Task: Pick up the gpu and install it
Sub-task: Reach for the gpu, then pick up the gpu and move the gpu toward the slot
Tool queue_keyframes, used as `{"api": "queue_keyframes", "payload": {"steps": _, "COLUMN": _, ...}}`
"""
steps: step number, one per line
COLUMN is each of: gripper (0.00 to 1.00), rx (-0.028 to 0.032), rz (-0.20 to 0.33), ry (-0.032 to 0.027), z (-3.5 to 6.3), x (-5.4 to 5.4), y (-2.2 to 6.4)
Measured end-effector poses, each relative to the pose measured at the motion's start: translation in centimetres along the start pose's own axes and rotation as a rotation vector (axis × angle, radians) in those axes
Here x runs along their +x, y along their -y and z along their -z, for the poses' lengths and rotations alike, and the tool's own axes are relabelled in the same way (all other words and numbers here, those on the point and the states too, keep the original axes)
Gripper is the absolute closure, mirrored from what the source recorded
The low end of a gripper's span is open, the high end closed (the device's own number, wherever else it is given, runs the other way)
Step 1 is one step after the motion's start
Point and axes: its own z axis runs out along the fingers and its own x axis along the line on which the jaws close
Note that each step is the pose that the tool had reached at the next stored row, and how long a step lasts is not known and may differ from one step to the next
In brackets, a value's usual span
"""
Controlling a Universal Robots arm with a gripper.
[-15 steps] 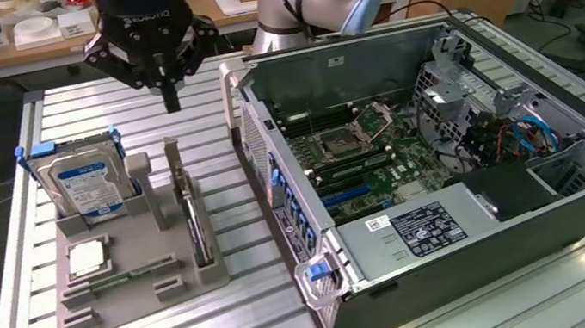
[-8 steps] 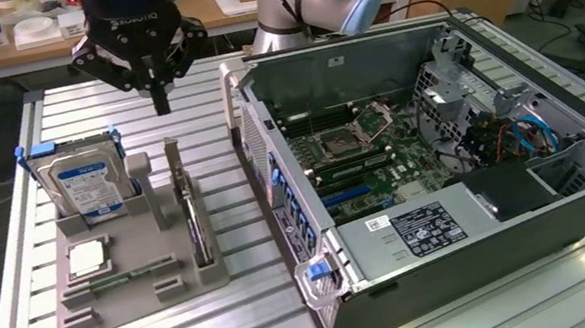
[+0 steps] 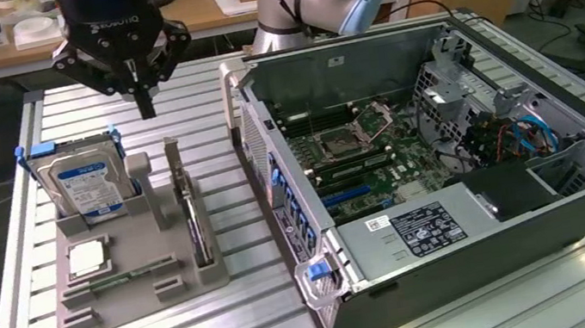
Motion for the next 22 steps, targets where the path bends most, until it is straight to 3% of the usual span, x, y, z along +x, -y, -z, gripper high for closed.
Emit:
{"api": "queue_keyframes", "payload": {"steps": 6, "gripper": 0.89, "rx": -0.0001, "rz": 0.004, "ry": -0.0002, "z": 0.0, "x": 1.19, "y": -0.03}}
{"api": "queue_keyframes", "payload": {"steps": 22, "gripper": 0.89, "rx": -0.0008, "rz": 0.004, "ry": -0.0001, "z": 0.01, "x": 1.2, "y": -0.03}}
